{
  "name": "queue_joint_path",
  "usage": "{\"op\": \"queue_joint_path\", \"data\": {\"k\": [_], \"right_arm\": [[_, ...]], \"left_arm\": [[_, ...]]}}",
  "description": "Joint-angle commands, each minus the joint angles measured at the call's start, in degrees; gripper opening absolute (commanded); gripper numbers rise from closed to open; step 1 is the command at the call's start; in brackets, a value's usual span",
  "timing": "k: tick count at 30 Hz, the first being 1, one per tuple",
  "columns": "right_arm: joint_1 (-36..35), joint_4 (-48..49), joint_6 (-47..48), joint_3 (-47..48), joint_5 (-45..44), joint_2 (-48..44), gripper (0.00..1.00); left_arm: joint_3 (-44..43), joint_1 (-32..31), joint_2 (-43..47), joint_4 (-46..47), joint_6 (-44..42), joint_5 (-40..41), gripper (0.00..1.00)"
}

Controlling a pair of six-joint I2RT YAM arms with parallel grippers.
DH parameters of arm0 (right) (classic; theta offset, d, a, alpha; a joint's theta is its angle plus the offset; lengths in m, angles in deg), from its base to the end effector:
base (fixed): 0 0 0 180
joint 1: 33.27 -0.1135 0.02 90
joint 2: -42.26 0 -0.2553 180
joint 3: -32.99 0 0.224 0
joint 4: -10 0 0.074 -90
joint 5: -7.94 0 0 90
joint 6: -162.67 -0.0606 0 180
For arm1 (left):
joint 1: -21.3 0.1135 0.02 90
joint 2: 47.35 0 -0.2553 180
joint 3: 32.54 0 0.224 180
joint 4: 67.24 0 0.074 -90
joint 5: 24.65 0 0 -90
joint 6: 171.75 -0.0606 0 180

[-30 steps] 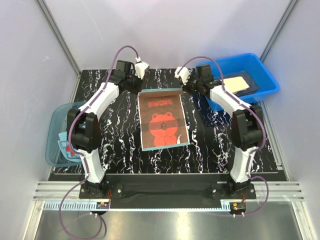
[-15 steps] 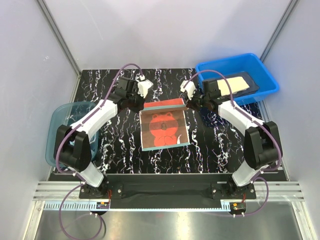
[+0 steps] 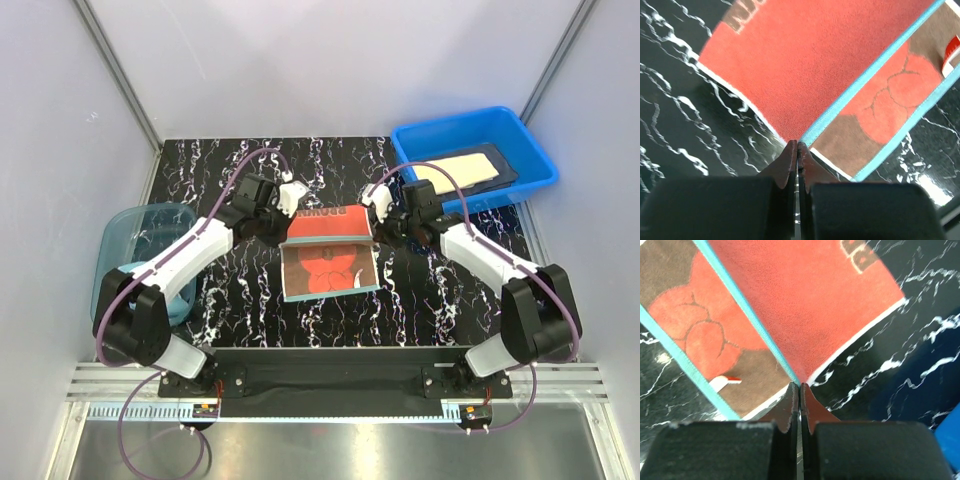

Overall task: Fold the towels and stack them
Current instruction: Fold the towel

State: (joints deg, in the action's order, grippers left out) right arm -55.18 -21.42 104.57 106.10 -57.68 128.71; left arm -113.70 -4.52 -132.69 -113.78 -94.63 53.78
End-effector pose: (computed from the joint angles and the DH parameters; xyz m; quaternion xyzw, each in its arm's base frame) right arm 0.2819 0.1403 0.2257 -0.4807 0.7679 0.1614 0.3915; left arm 0.2711 -0.1447 0.2484 0.3424 0.8729 -0.1320 0.3216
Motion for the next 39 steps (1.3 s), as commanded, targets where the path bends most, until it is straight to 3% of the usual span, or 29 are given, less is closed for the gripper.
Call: {"op": "queue_joint_path", "data": {"k": [1,18,21,22,23,25,27,30,32,33,35,39], "right_arm": [[-0.6,-0.9,-2.5,-1.5,-4.2,-3.4,0.00],[-4.4,-2.2,-9.4,-7.8,-8.3,-7.4,0.02],[-4.8,-3.7,-10.5,-8.2,-8.4,-8.2,0.13],[-4.7,-4.0,-11.0,-8.4,-8.4,-8.7,0.16],[-4.8,-4.4,-11.1,-8.6,-8.3,-9.0,0.30],[-4.9,-5.7,-12.4,-8.5,-7.9,-10.6,0.36],[-4.8,-6.8,-13.6,-7.4,-6.3,-12.3,0.44],[-4.8,-5.8,-21.4,-4.7,-6.2,-12.8,0.52],[-4.8,-6.3,-33.3,-1.2,-7.4,-10.2,0.53],[-4.7,-7.2,-40.5,0.1,-8.6,-8.9,0.54],[-4.8,-10.9,-45.9,2.5,-10.3,-4.7,0.54],[-4.8,-12.5,-56.9,1.7,-14.8,-0.7,0.47]], "left_arm": [[2.0,-0.4,3.2,-1.0,1.4,3.0,0.00],[7.4,-1.2,2.3,-2.6,5.5,-1.9,0.00],[7.3,-1.7,2.2,-4.2,5.9,-2.5,0.00],[7.2,-1.9,2.3,-4.8,5.9,-2.7,0.13],[7.0,-2.1,2.5,-5.8,6.1,-2.3,0.18],[6.9,-2.3,3.2,-7.0,6.9,-2.1,0.28],[6.6,-2.4,4.7,-7.6,8.0,-2.1,0.30],[6.0,-2.4,5.0,-7.3,12.6,0.7,0.32],[6.4,-2.4,4.7,-5.4,19.2,2.5,0.32],[7.4,-2.4,4.9,-3.9,25.8,2.6,0.33],[12.6,-2.4,5.5,2.8,31.2,-0.4,0.38],[17.4,-2.3,4.6,7.8,39.7,1.5,0.30]]}}
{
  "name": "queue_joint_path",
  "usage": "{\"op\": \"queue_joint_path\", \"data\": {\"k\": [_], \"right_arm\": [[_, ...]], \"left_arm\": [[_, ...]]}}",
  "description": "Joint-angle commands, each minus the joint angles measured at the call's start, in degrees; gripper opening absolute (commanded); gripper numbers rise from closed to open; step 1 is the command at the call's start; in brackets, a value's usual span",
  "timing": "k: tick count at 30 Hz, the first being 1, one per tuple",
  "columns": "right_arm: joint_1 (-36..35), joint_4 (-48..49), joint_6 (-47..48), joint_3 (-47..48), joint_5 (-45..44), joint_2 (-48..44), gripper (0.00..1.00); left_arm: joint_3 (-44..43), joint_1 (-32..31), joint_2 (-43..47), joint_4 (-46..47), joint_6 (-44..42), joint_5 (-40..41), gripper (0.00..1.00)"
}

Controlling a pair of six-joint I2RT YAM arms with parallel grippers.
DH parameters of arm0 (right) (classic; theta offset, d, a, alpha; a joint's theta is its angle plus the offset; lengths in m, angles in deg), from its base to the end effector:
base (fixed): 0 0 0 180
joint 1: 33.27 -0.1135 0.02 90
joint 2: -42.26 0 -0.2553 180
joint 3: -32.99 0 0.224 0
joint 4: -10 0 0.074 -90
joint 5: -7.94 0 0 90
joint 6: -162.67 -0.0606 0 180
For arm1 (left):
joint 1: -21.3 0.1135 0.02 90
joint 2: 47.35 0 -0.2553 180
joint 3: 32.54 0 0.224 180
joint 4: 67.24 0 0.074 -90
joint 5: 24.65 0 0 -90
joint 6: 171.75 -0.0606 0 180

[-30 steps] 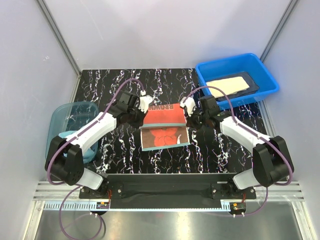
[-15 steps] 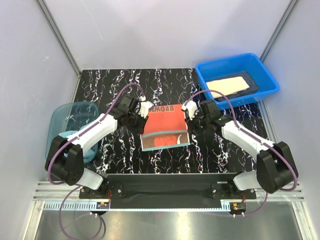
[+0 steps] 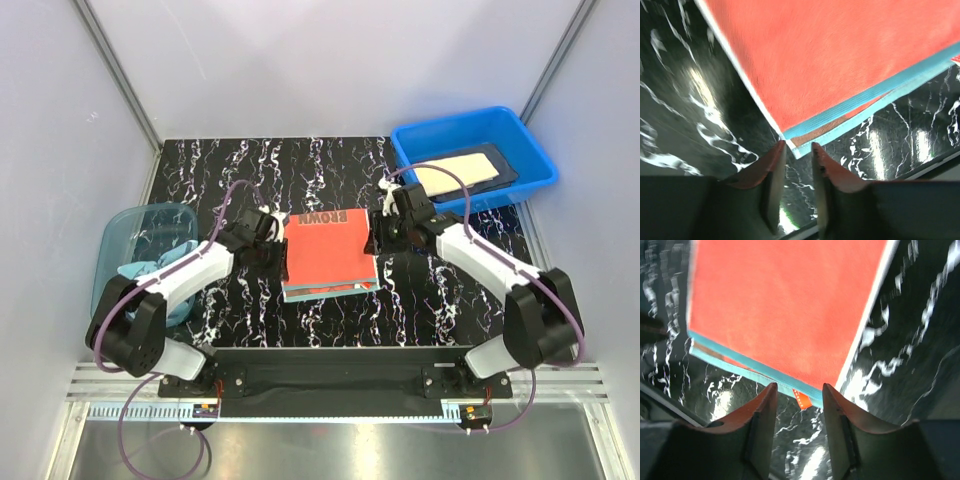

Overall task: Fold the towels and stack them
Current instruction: Fold the towel

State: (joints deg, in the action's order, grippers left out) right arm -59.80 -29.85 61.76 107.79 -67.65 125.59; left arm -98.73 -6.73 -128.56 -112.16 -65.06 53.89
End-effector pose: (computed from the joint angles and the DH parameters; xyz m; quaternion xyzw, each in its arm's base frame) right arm 0.2617 0.1475 0.2346 -0.1702 0.9127 0.2242 0.2962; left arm 0.2275 -0.1348 0.1923 0.1207 0.9537 -0.1873 0.2019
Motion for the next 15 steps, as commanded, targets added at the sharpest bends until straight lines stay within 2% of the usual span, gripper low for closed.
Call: {"op": "queue_joint_path", "data": {"k": [1,6,15], "right_arm": [[-0.2,-3.5,-15.3,-0.8,-5.1,2.5,0.46],[-0.2,-0.2,-20.8,-5.3,-5.2,3.2,0.44],[-0.2,3.7,-25.8,-10.0,-5.0,5.2,0.46]], "left_arm": [[3.1,-0.2,0.1,6.8,10.8,2.7,0.28],[10.0,-0.3,0.4,13.2,15.2,2.2,0.28],[11.7,-0.3,-1.4,16.8,15.8,5.6,0.32]]}}
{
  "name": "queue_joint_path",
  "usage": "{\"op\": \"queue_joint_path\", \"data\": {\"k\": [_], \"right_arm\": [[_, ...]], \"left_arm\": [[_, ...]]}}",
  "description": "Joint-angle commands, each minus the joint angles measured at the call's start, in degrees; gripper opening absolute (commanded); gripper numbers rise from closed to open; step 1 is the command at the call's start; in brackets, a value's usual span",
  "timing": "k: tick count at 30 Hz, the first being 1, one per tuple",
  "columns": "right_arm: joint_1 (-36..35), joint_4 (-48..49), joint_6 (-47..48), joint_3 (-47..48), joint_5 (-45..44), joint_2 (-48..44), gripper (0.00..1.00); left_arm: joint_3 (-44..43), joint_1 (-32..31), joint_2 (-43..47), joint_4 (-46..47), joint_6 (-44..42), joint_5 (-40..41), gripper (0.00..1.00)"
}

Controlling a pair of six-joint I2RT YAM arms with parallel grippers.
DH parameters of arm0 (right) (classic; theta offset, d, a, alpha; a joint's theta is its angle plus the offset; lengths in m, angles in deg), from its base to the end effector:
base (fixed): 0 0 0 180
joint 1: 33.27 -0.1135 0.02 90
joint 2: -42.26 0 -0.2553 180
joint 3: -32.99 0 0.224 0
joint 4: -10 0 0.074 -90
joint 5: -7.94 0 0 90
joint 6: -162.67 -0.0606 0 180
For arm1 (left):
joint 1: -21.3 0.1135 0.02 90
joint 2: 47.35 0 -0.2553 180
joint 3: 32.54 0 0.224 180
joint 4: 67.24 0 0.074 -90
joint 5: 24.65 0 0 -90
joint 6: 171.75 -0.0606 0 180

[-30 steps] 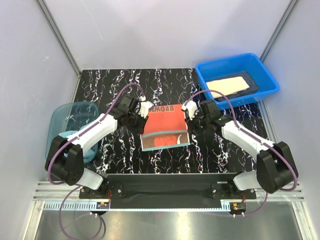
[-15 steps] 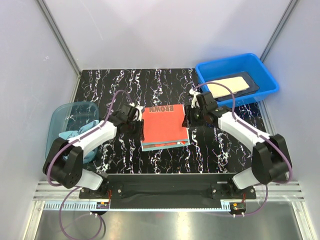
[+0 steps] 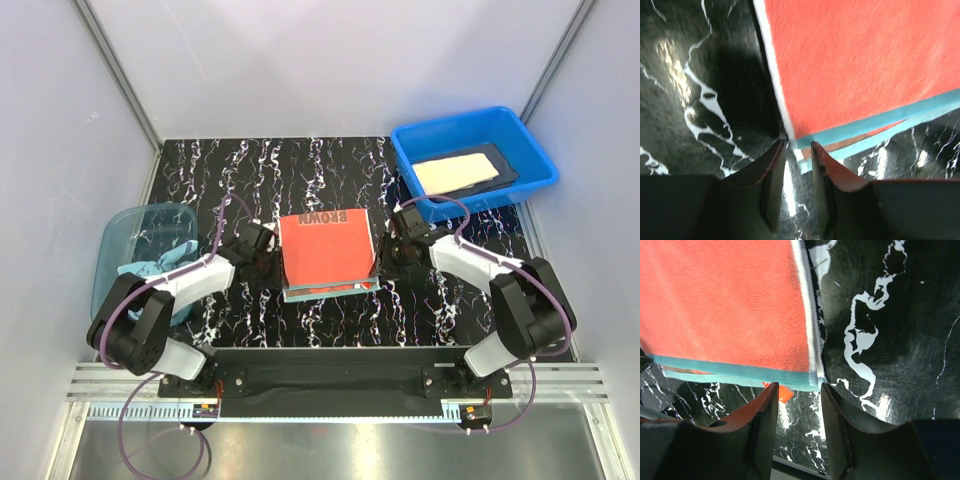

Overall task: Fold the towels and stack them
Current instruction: Fold the towel

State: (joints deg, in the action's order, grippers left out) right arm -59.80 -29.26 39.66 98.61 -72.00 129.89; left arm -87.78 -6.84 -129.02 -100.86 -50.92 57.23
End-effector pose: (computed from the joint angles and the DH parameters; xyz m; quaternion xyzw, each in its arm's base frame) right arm 0.2470 0.1351 0.1674 0.0328 0.9647 0.1964 0.1724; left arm 0.2168 -0.1257 0.1503 -0.0043 0.9638 -0.1864 0.1907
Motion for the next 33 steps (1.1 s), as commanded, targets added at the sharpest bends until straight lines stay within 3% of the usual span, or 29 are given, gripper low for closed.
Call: {"op": "queue_joint_path", "data": {"k": [1,12,18,22,28,33], "right_arm": [[-0.1,3.8,-4.2,-1.3,-0.6,1.1,0.46],[-0.2,7.1,-6.6,-3.4,-1.5,2.5,0.42],[-0.2,8.1,-6.4,-3.5,-1.9,3.4,0.29],[-0.2,7.9,-6.1,-3.3,-2.2,3.2,0.24],[-0.2,7.7,-5.7,-3.2,-2.5,2.5,0.14],[-0.3,8.2,-5.9,-3.2,-2.0,3.1,0.12]], "left_arm": [[0.7,-0.2,-1.3,5.6,1.9,2.7,0.33],[1.3,-0.2,-3.1,7.2,3.1,2.8,0.34],[1.6,-0.2,-3.0,7.3,3.5,2.9,0.33],[1.2,-0.2,-3.5,6.9,3.7,2.6,0.22],[-0.8,-0.2,-1.8,2.4,3.5,5.7,0.24],[-0.7,-0.2,-0.1,1.5,4.0,5.1,0.25]]}}
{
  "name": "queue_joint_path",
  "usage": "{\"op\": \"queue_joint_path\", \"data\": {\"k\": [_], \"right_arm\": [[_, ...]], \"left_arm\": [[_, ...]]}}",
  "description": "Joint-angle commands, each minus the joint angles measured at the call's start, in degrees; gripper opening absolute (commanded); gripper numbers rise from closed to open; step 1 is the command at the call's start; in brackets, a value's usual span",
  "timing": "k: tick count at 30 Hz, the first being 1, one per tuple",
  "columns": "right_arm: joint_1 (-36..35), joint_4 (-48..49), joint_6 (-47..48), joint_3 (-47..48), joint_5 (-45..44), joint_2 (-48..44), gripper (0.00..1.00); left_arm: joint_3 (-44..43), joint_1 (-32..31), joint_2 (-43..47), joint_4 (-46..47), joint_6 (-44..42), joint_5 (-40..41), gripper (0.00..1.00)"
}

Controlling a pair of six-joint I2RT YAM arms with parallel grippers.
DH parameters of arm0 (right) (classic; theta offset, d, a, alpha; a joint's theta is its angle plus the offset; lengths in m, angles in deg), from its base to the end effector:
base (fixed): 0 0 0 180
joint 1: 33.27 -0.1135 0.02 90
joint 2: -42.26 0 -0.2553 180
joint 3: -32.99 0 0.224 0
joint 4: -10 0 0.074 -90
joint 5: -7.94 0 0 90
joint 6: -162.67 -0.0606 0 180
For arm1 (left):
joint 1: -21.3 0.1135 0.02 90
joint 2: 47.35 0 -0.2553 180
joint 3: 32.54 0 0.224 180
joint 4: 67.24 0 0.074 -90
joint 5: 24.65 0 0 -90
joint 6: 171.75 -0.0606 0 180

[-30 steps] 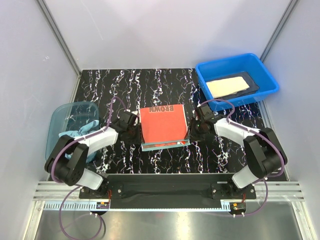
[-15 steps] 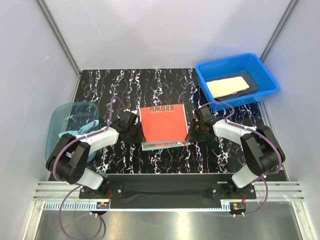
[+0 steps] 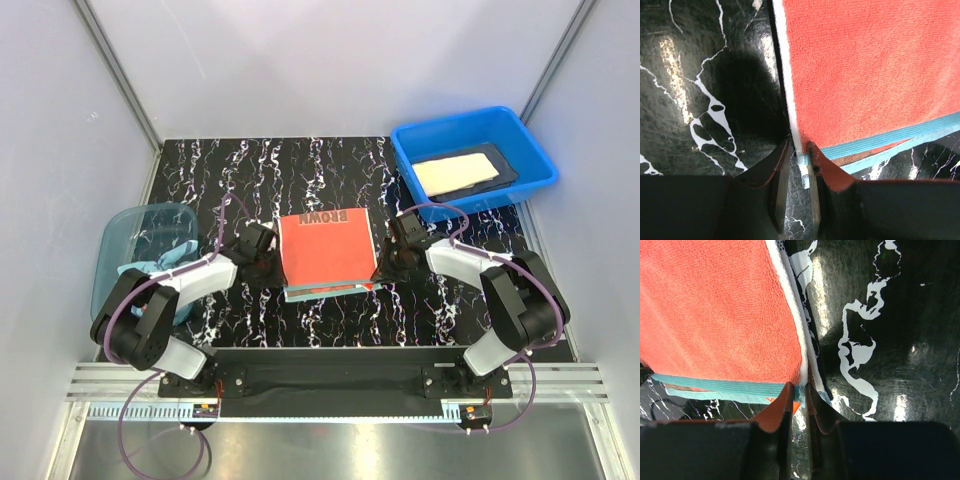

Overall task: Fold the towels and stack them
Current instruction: Fold the towel

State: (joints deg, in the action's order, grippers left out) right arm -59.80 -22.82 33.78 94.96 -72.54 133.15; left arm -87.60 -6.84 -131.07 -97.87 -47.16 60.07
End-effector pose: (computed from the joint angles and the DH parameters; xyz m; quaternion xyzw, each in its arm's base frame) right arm 0.2491 0.1355 0.1426 0.0839 0.9630 0.1992 0.1612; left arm 0.2242 -0.1262 0.1443 -0.0420 0.9624 -0.1756 0.2027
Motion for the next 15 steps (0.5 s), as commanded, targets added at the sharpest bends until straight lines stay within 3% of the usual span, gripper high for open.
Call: {"op": "queue_joint_path", "data": {"k": [1,9,13,15], "right_arm": [[-0.4,1.8,-0.1,0.5,-1.3,-0.1,0.12],[-1.1,1.9,-0.5,0.7,-1.5,-0.1,0.11],[-1.3,1.3,-0.5,1.4,-2.0,-0.4,0.08],[-1.3,0.8,-0.1,1.9,-2.2,-0.5,0.02]], "left_arm": [[-0.7,-0.2,2.2,-1.5,0.3,1.7,0.25],[2.1,-0.2,2.3,0.8,0.8,0.8,0.17],[0.4,-0.2,1.6,0.4,0.1,-0.3,0.00],[-0.7,-0.2,1.3,-1.4,0.0,0.3,0.00]]}}
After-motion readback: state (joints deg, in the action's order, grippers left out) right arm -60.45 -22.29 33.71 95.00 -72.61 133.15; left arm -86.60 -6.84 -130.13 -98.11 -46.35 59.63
